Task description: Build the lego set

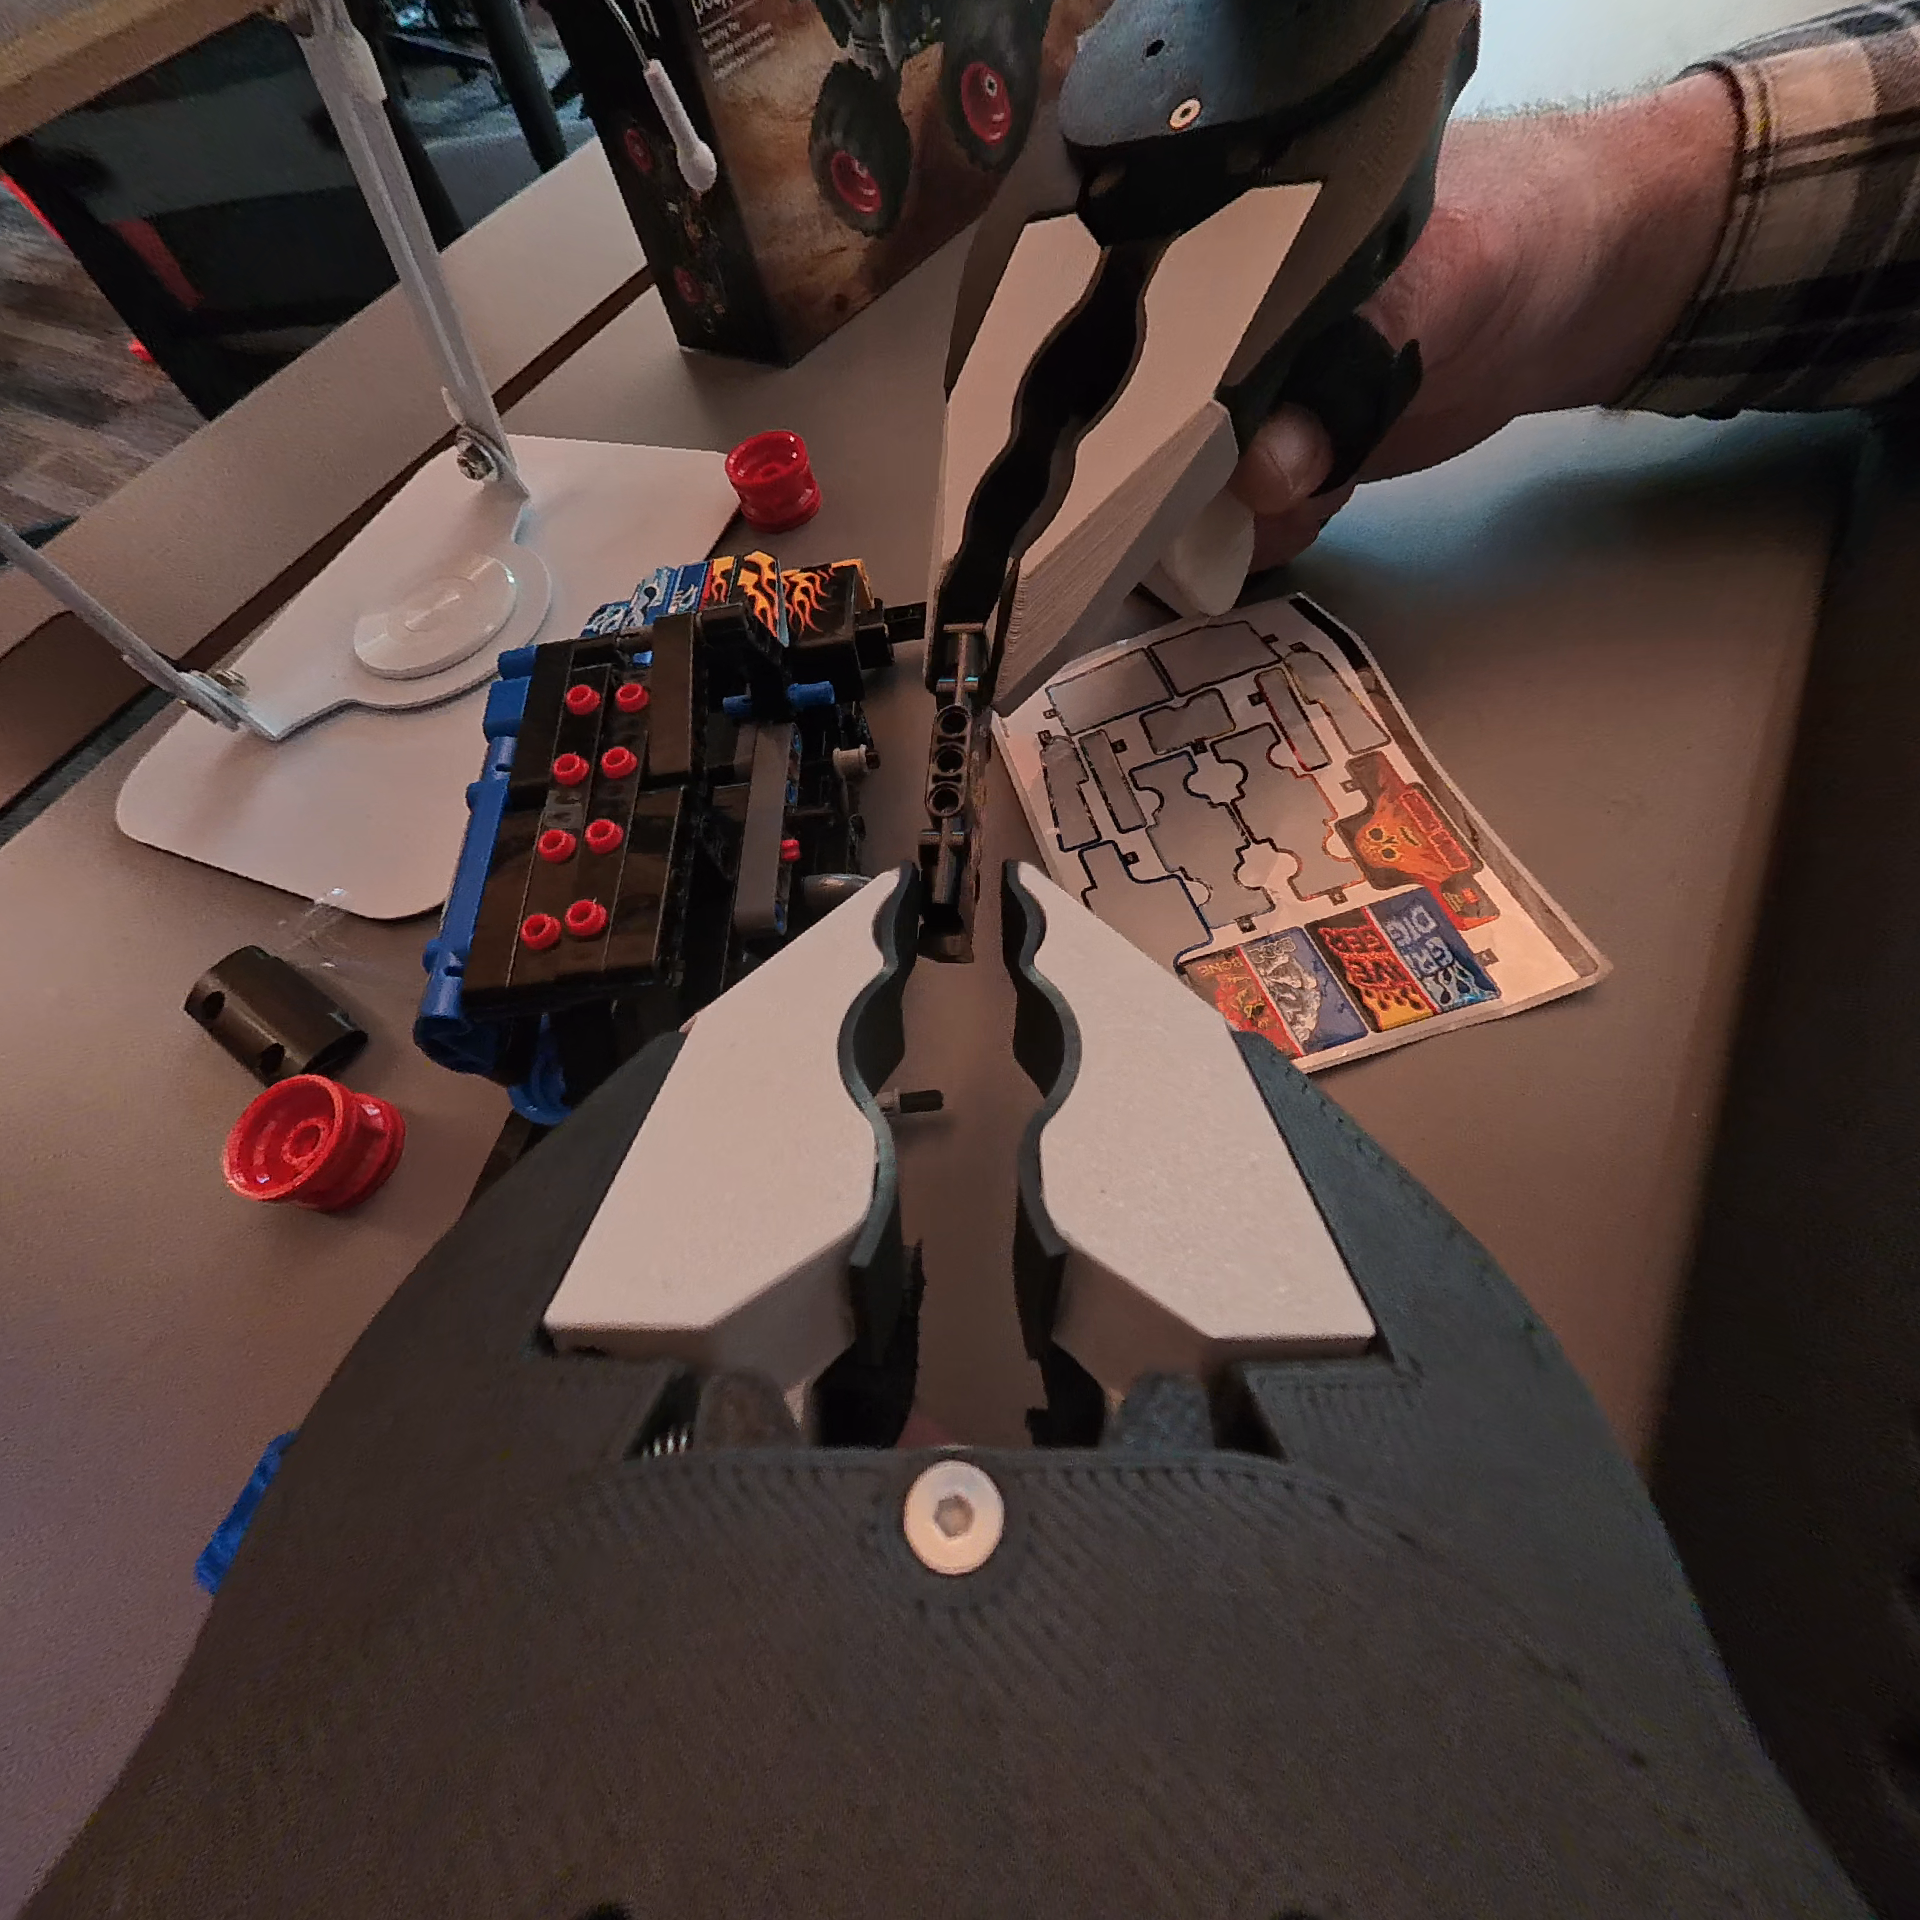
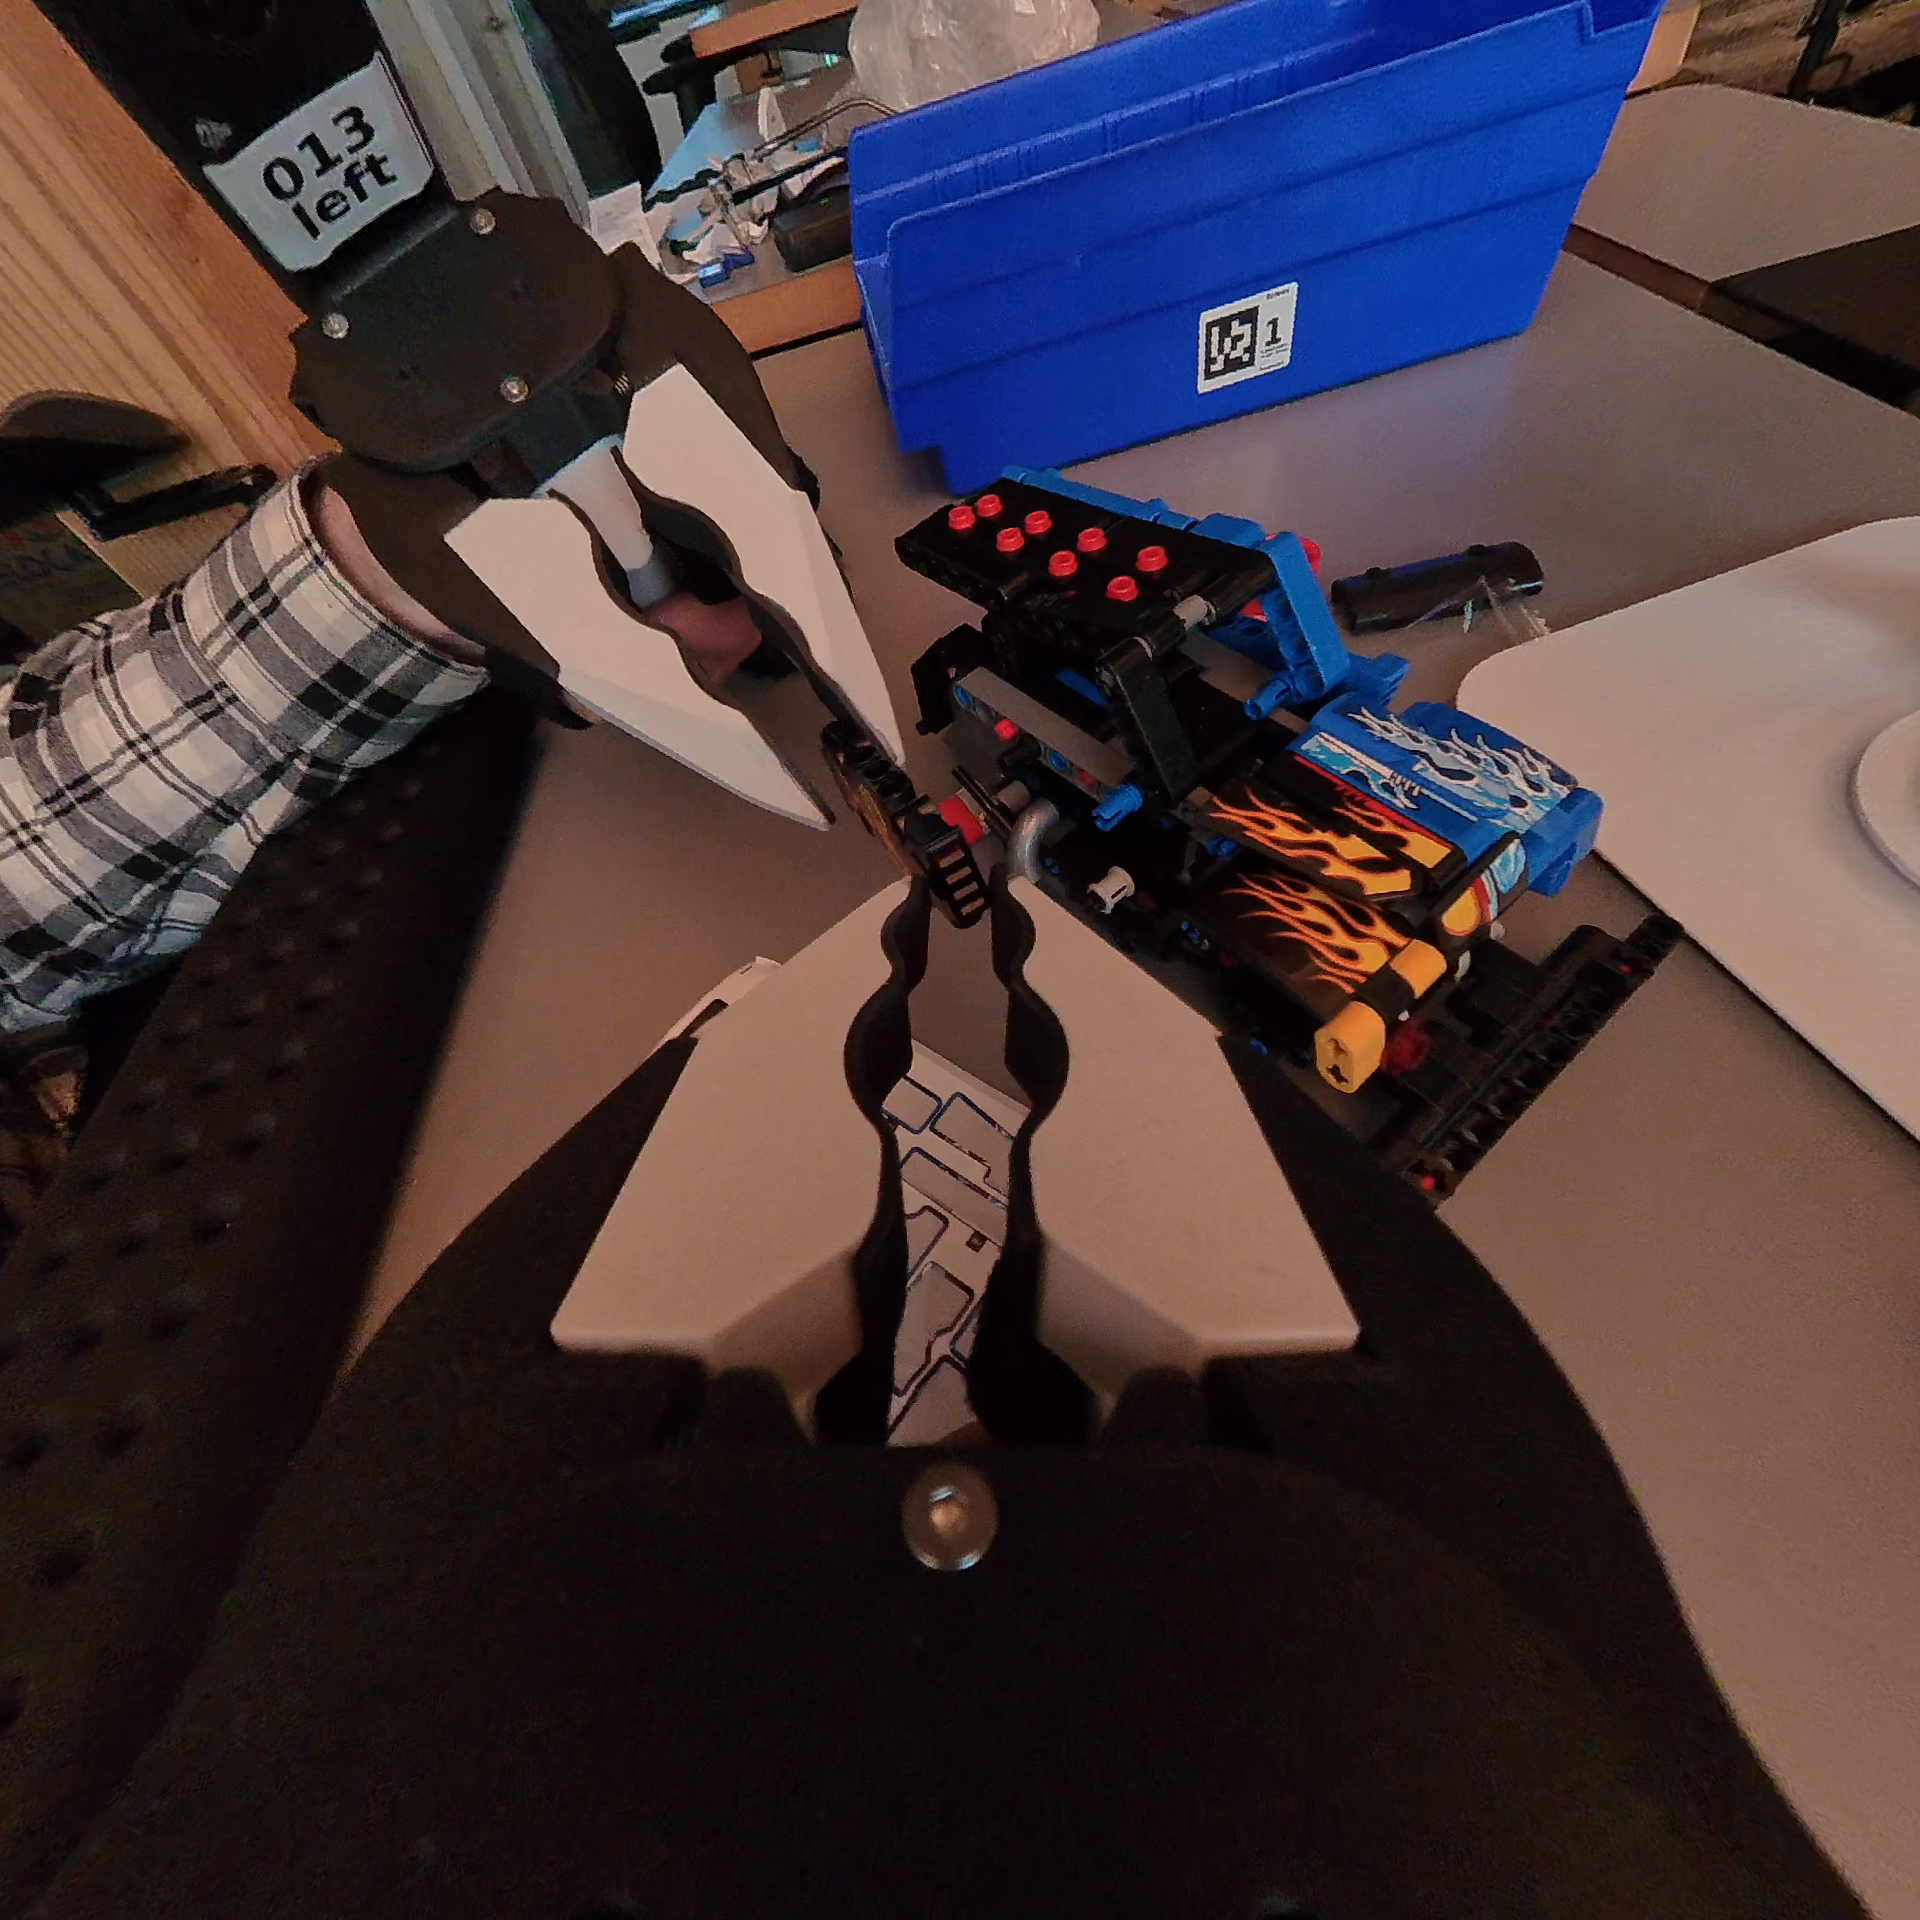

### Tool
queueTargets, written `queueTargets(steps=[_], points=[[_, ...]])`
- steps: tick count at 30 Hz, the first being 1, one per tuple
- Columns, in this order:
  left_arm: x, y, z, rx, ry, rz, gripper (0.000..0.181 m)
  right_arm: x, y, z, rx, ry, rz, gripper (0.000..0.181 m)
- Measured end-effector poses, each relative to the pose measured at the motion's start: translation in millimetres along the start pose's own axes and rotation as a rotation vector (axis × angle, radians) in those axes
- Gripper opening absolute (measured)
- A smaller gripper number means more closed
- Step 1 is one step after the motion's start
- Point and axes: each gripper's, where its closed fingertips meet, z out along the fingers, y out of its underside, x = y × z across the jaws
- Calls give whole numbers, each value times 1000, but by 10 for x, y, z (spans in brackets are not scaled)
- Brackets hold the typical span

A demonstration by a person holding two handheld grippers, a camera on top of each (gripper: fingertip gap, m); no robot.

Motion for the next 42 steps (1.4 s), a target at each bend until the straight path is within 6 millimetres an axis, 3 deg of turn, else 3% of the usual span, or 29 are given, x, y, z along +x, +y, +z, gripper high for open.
queueTargets(steps=[12,20,33,42], points=[[-60,40,14,-25,-38,-6,12,-11,-12,-11,9,-32,44,8],[28,160,69,-96,-9,39,10,-34,271,52,-180,-9,-55,8],[30,172,90,-105,-17,54,9,-5,288,69,-215,51,-144,8],[-31,154,100,-99,-56,58,14,-7,181,52,-156,54,-137,7]])
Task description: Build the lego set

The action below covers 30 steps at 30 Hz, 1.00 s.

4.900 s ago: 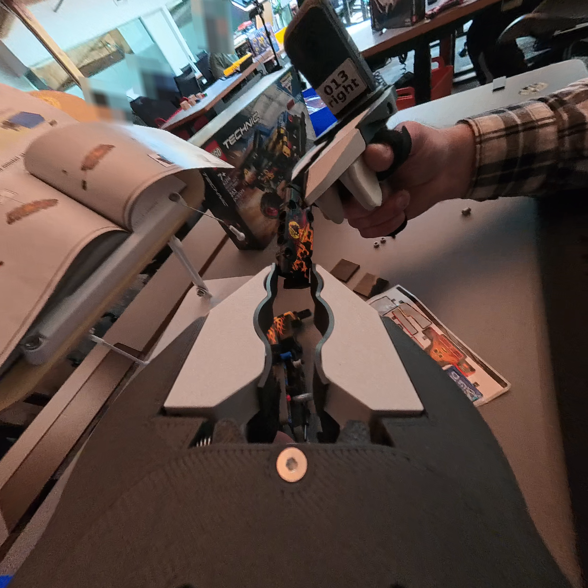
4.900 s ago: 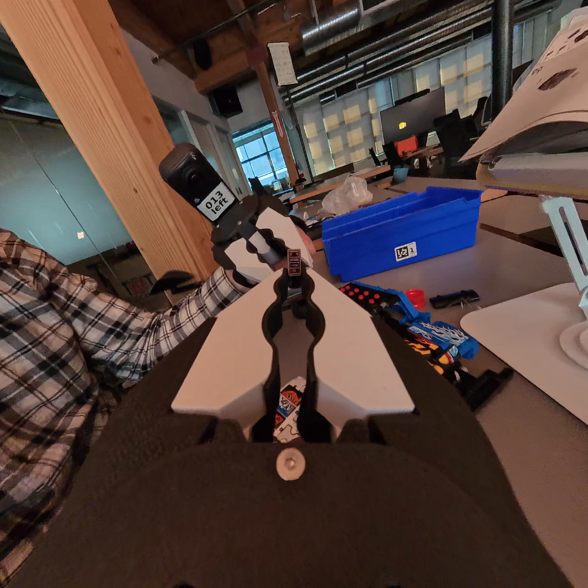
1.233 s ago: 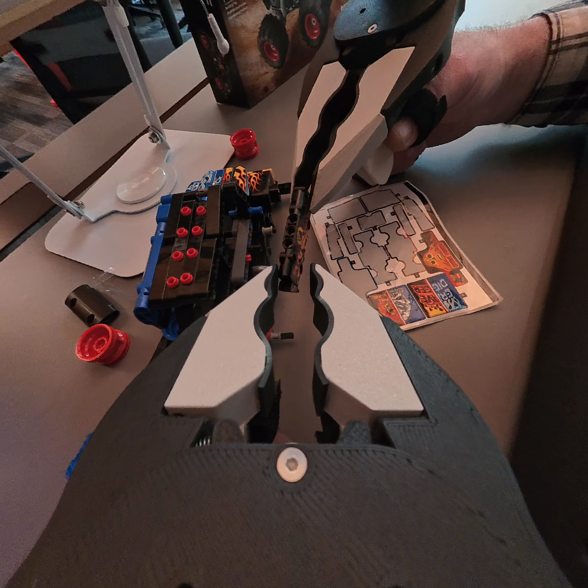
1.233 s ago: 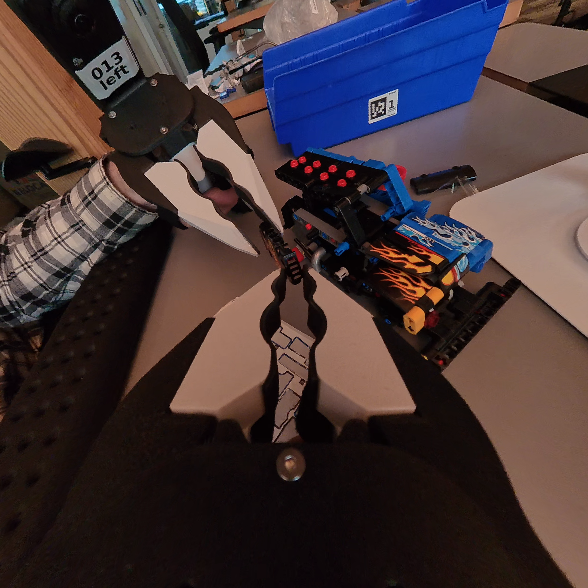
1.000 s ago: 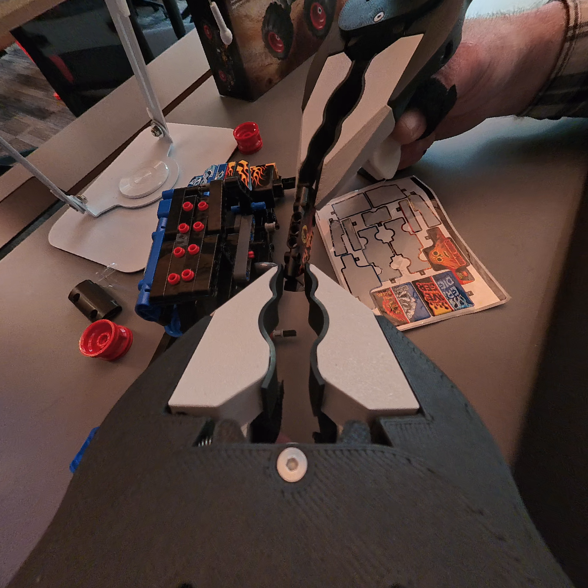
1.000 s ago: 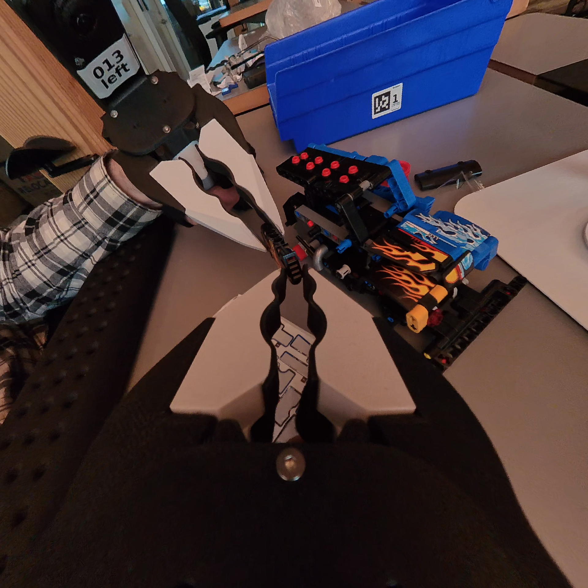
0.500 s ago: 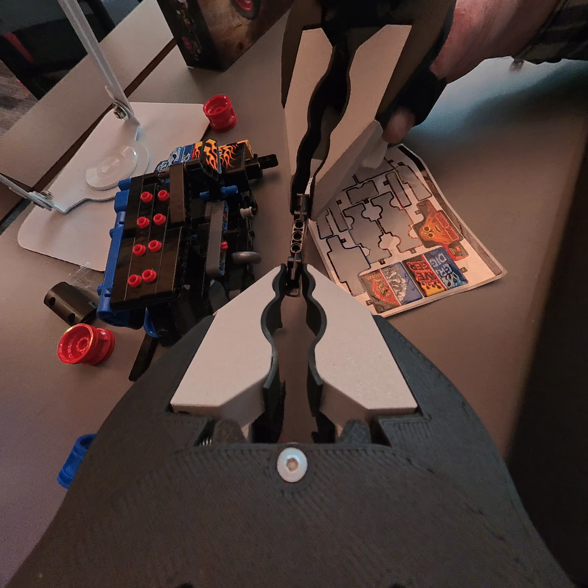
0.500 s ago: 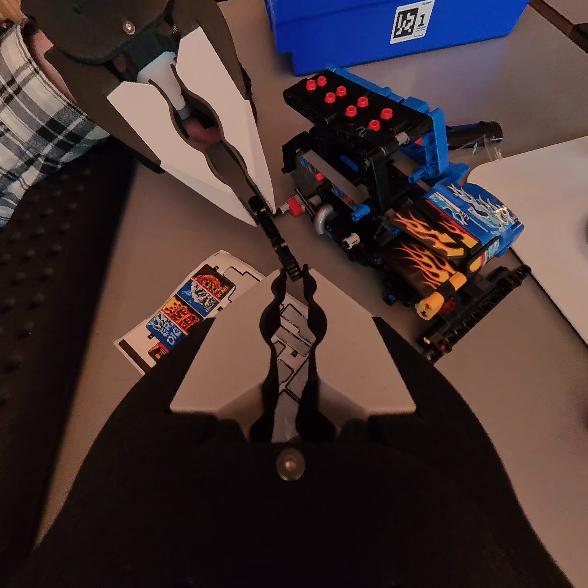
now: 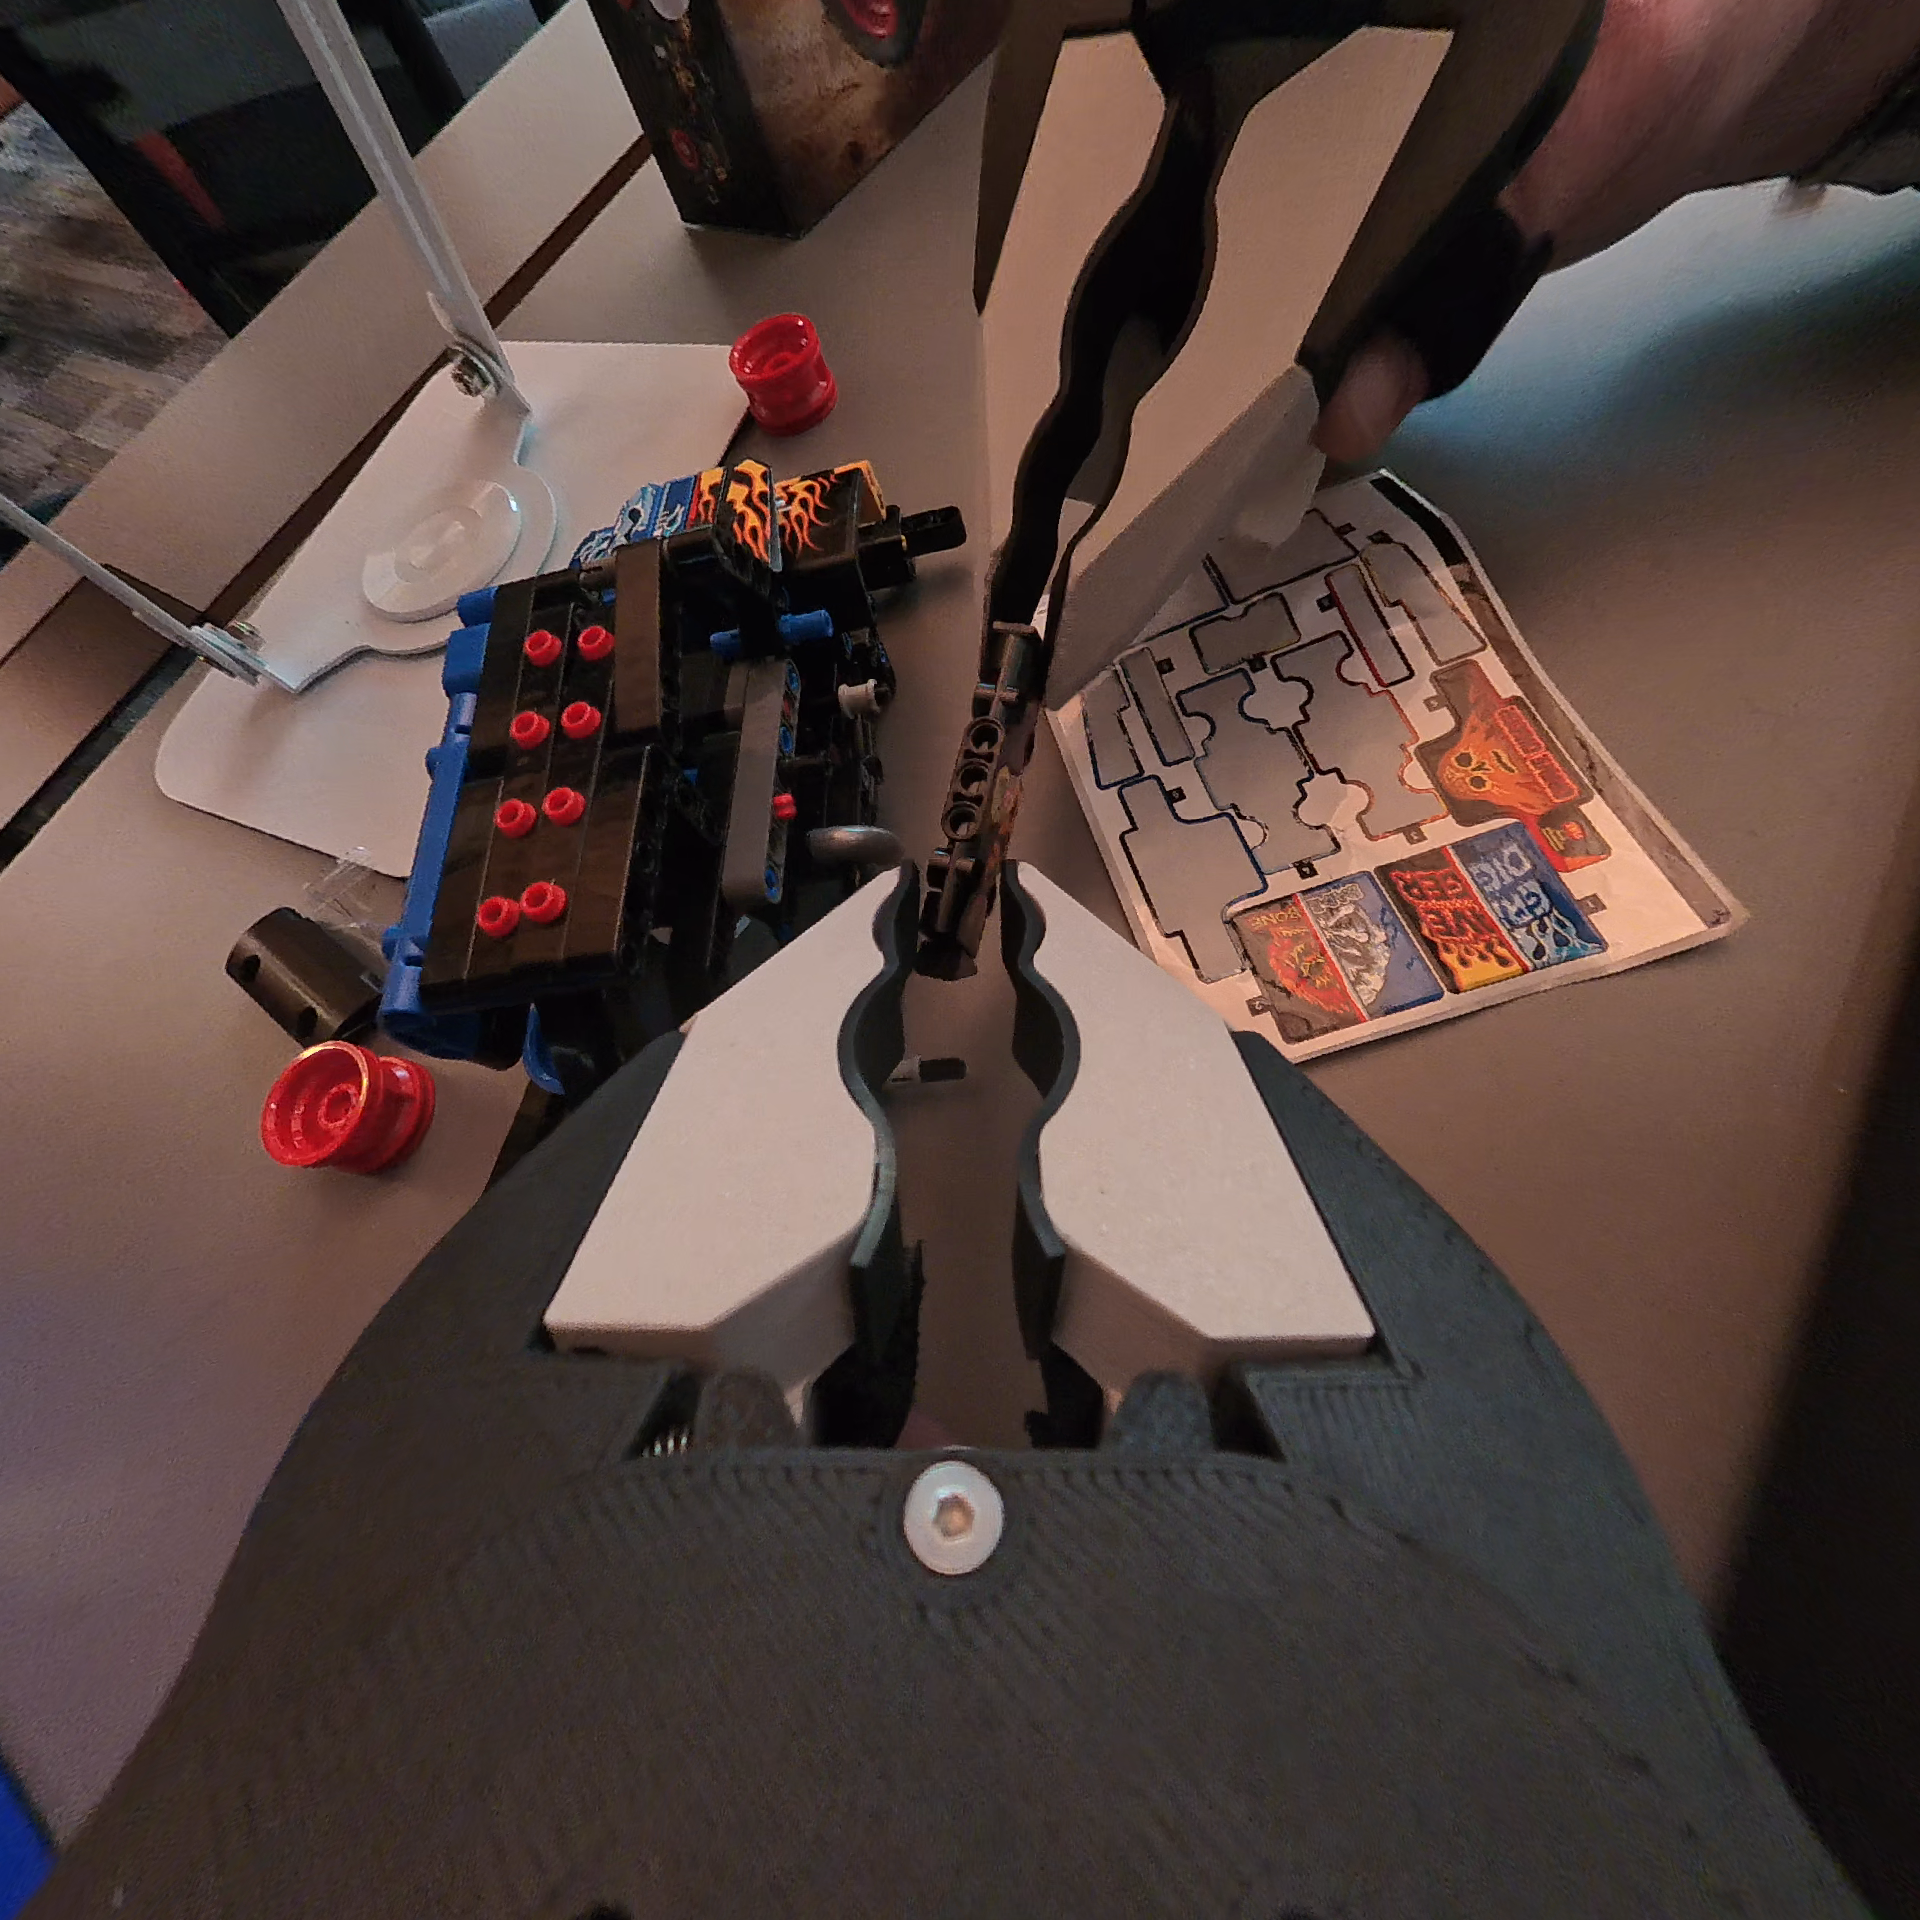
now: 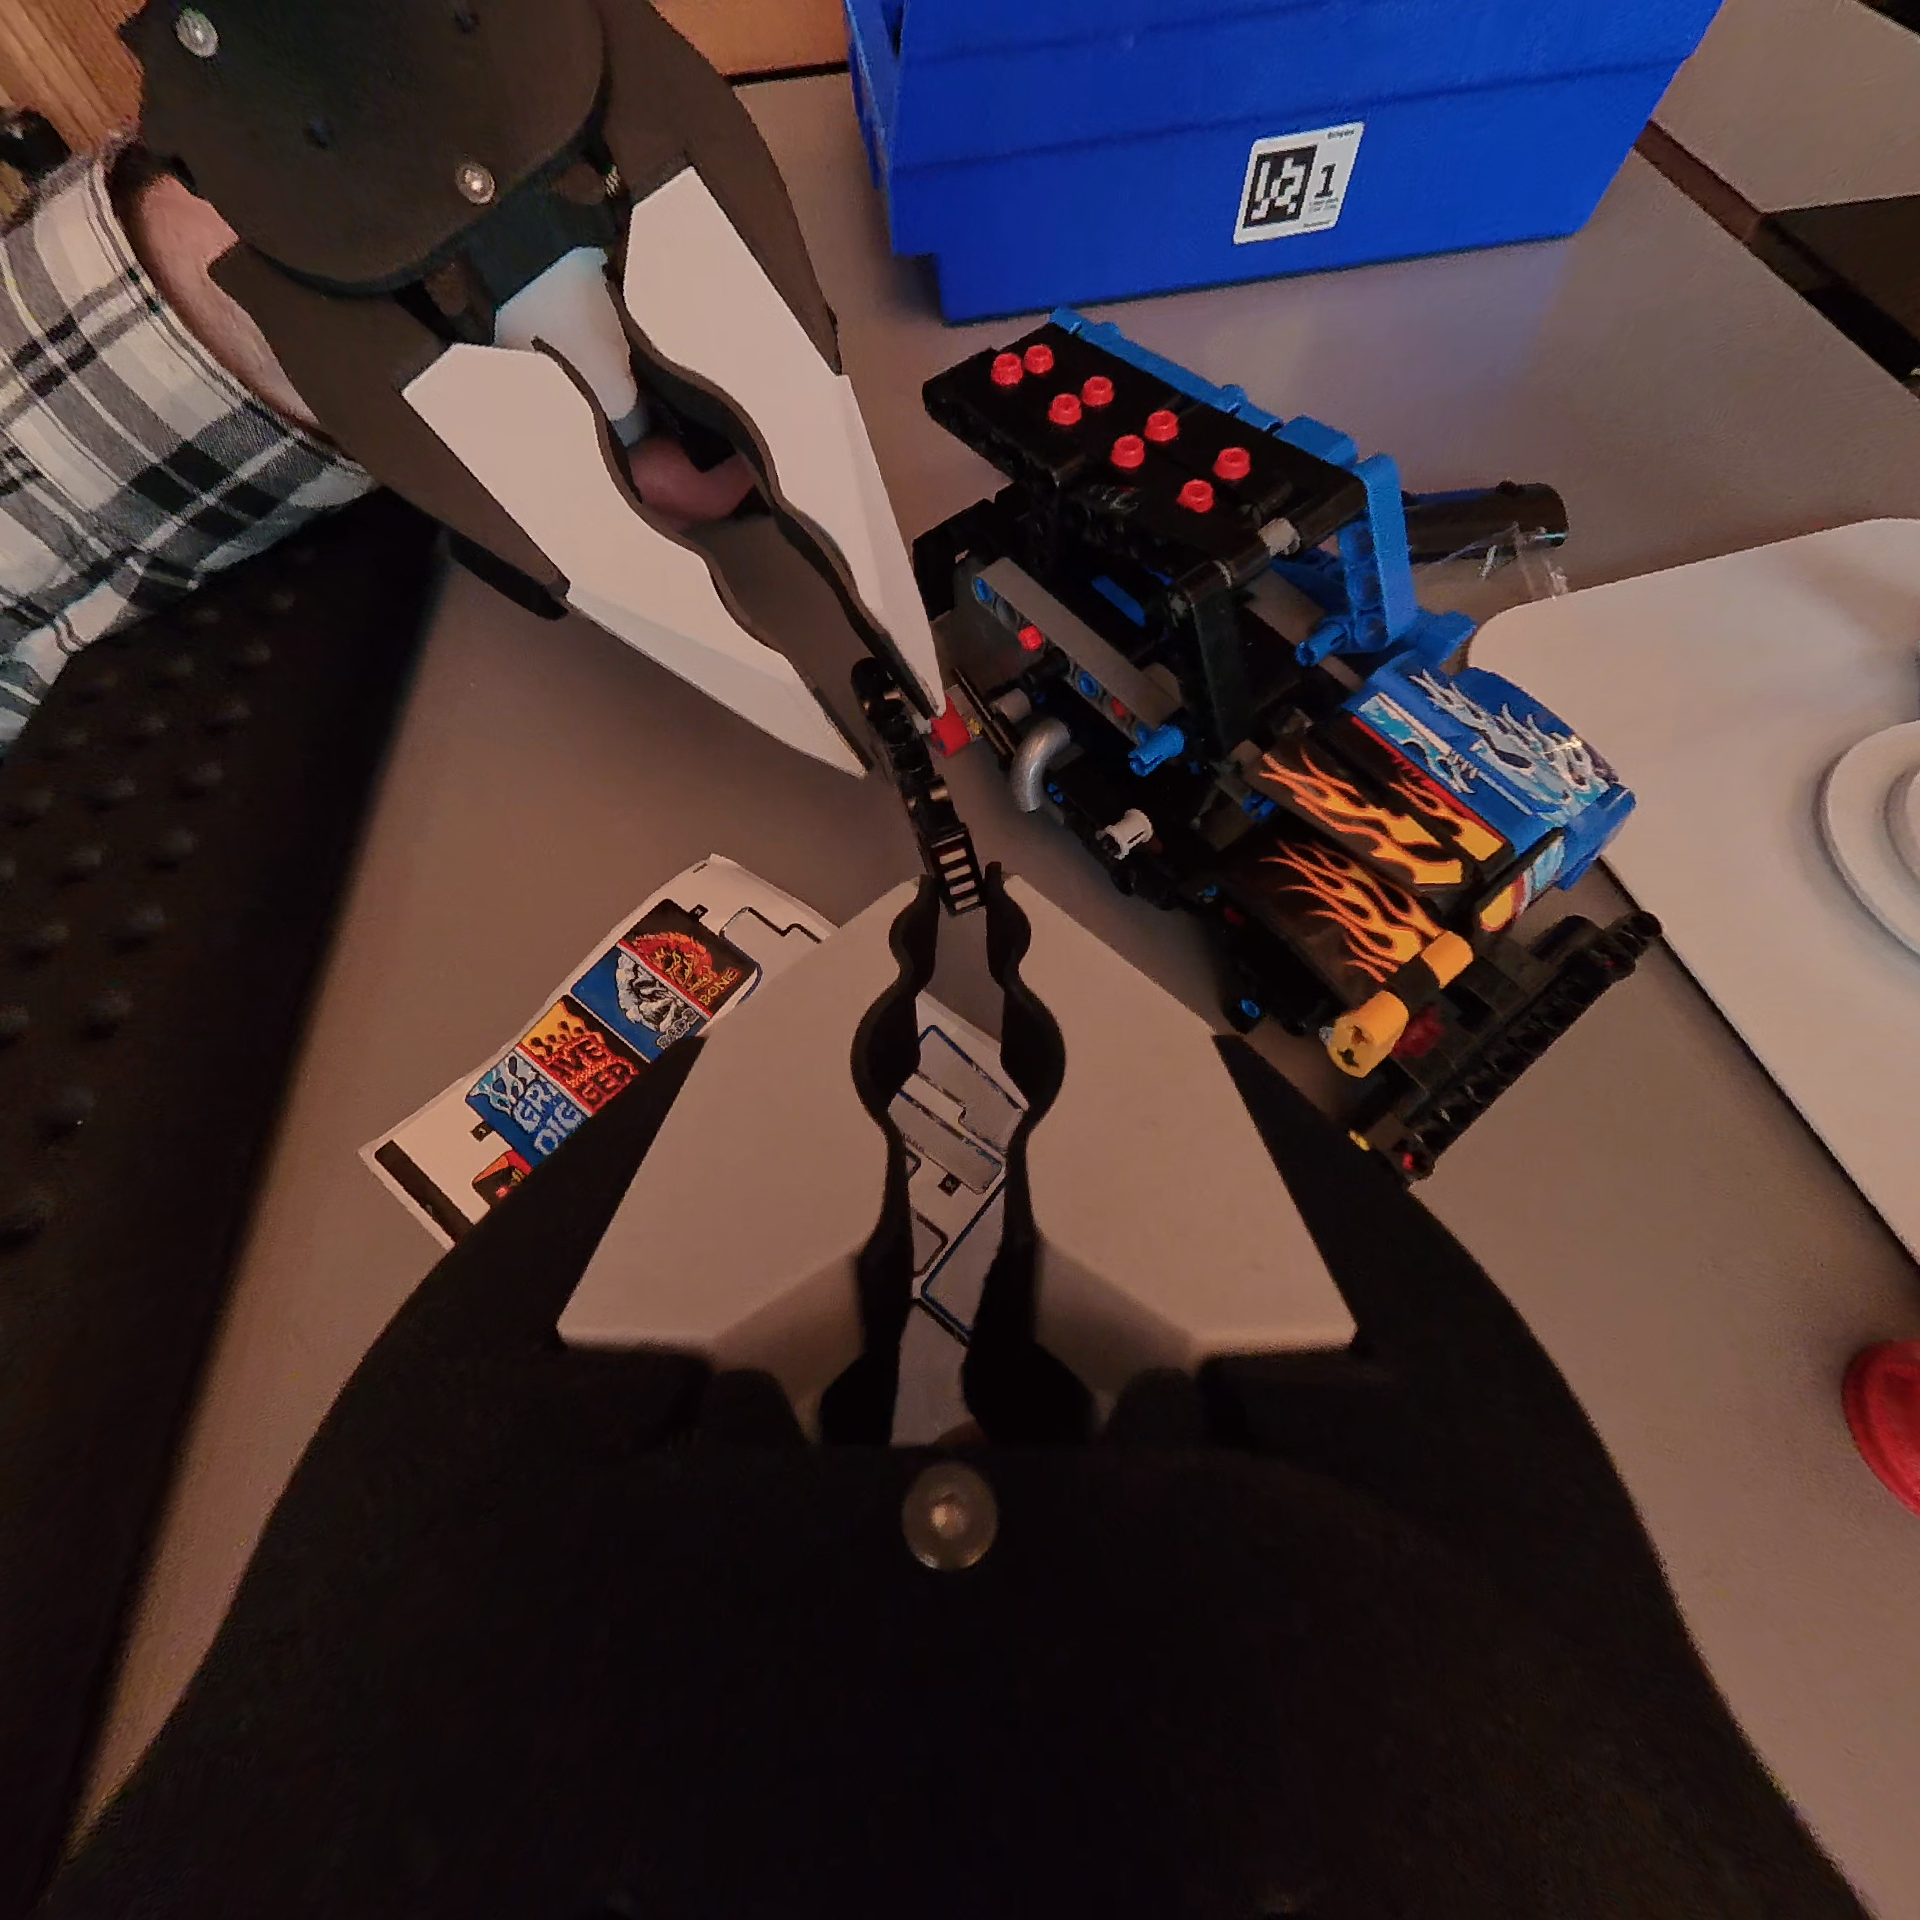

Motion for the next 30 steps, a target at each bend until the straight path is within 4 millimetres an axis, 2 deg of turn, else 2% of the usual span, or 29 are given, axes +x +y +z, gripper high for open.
queueTargets(steps=[9,16,30], points=[[-28,15,7,-7,-11,-11,13,19,-49,-36,45,-13,30,7],[-69,-49,-21,31,-18,-47,11,72,-72,-45,71,-1,66,8],[-126,-105,3,45,-52,-80,8,225,-42,-28,49,95,94,9]])
